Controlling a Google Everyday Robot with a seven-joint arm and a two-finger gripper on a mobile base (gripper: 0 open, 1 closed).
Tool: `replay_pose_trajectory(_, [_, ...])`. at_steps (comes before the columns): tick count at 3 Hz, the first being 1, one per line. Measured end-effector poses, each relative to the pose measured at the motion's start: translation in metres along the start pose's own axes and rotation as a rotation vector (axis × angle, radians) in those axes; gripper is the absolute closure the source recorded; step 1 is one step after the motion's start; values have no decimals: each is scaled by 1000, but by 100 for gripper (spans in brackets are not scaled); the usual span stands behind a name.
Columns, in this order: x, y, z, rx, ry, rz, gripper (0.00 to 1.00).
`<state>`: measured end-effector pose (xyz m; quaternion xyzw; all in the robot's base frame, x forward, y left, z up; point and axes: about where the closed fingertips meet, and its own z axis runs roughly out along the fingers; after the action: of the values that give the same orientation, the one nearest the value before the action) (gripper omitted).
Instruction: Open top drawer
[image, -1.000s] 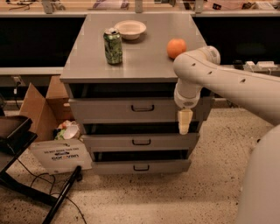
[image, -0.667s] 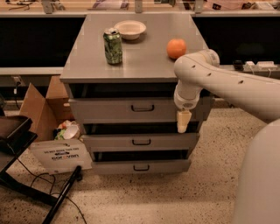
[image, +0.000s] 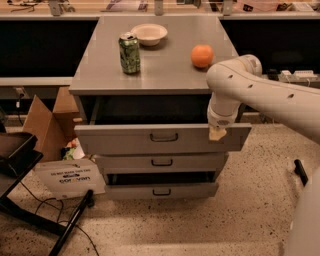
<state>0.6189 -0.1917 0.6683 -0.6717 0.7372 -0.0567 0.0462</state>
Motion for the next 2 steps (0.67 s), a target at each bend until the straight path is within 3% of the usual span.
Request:
replay_pose_trajectory(1, [0,-2,-11,0,0,0,94])
replay_pose_trajectory(2, [4,4,-16,-7,7,12,100])
